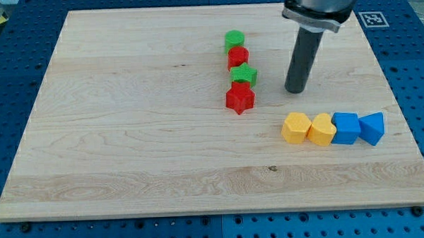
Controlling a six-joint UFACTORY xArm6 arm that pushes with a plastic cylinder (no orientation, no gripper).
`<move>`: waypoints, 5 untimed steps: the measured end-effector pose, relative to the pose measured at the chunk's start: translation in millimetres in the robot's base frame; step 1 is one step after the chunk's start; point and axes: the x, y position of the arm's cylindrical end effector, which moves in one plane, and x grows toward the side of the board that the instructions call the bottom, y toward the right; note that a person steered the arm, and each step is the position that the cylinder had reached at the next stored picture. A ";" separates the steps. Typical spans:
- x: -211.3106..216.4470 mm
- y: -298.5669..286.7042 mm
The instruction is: Move arm near red star
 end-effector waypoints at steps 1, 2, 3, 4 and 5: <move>17.8 -5.5; 32.8 -6.6; 38.0 -25.7; 38.7 -57.7; 38.7 -95.9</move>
